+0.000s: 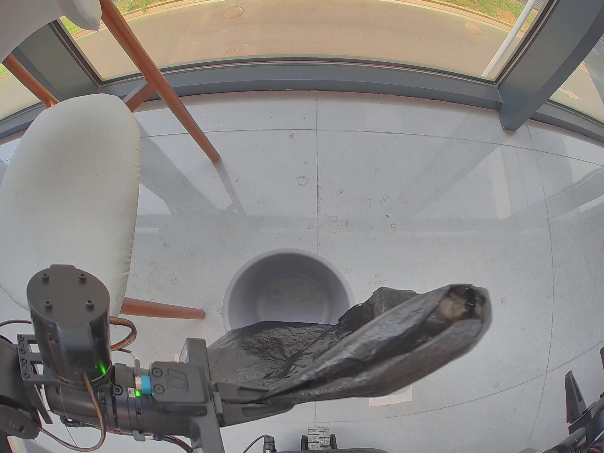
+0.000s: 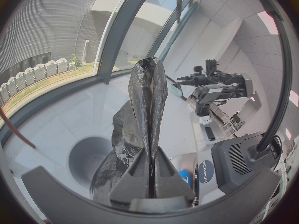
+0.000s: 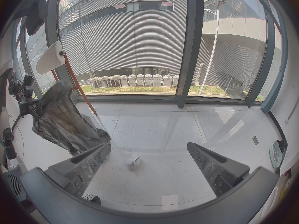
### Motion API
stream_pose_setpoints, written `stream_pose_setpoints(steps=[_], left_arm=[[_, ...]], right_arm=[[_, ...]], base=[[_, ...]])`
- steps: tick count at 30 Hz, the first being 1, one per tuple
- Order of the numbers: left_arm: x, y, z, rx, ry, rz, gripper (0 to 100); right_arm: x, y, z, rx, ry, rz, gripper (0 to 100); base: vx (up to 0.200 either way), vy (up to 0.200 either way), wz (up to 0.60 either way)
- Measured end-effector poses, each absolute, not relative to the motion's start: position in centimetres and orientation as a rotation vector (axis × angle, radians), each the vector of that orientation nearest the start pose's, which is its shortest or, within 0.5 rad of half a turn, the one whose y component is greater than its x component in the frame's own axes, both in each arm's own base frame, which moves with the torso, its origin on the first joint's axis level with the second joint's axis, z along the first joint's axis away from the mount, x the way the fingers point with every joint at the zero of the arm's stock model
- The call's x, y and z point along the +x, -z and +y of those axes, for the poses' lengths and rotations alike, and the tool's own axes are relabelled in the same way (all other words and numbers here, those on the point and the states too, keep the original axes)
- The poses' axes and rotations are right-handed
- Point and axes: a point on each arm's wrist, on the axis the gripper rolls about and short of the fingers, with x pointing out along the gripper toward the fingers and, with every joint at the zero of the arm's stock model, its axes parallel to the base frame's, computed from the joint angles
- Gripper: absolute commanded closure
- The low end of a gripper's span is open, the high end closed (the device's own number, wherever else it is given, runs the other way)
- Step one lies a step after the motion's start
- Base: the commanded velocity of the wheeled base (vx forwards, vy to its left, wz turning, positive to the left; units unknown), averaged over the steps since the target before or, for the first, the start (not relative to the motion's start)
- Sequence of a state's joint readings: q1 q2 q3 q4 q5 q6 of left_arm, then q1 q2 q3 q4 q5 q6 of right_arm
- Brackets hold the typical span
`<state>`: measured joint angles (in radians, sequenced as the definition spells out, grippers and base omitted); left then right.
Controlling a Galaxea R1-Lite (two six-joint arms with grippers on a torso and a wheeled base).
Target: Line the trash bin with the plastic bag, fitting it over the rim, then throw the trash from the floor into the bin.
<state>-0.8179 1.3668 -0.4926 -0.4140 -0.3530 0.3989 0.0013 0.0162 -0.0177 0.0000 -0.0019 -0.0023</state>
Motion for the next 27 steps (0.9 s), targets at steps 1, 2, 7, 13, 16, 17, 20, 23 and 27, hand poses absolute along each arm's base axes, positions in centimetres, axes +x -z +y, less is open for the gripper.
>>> stream_pose_setpoints(steps=[1,2,7,13,16,17,20,23,27], left_arm=[[13.4,-16.1,-15.0,0.454,1.218,0.256,100],[13.7,-15.9,-14.9,0.45,1.207,0.267,100],[15.5,-15.6,-14.7,0.433,1.144,0.287,100],[17.1,-15.6,-14.8,0.426,1.1,0.26,100],[17.5,-15.6,-14.9,0.423,1.093,0.257,100],[17.7,-15.7,-15.0,0.422,1.091,0.255,100],[17.9,-15.8,-15.2,0.42,1.087,0.25,100],[18.2,-15.9,-15.2,0.418,1.077,0.246,100],[18.6,-16.0,-15.0,0.413,1.056,0.247,100]], right_arm=[[-2.3,-8.1,0.0,-0.002,0.001,-0.001,0],[-2.3,-8.1,0.0,-0.002,0.001,-0.001,0],[-2.3,-8.1,0.0,-0.004,0.0,0.0,0],[-2.3,-8.2,0.0,-0.003,-0.003,-0.011,0],[-2.6,-9.6,0.0,0.003,-0.021,-0.064,0],[-2.6,-10.0,0.0,0.01,-0.03,-0.07,0],[-2.5,-11.5,-0.1,0.041,-0.077,-0.069,0],[-1.7,-13.4,-0.1,0.077,-0.143,-0.027,0],[0.2,-15.7,0.1,0.127,-0.206,0.059,0]], base=[[0.0,0.0,0.0],[0.0,0.0,0.0],[0.0,0.0,0.0],[0.0,0.0,0.0],[0.0,0.0,0.0],[0.0,0.0,0.0],[0.0,0.0,0.0],[0.0,0.0,0.0],[0.0,0.0,0.0]])
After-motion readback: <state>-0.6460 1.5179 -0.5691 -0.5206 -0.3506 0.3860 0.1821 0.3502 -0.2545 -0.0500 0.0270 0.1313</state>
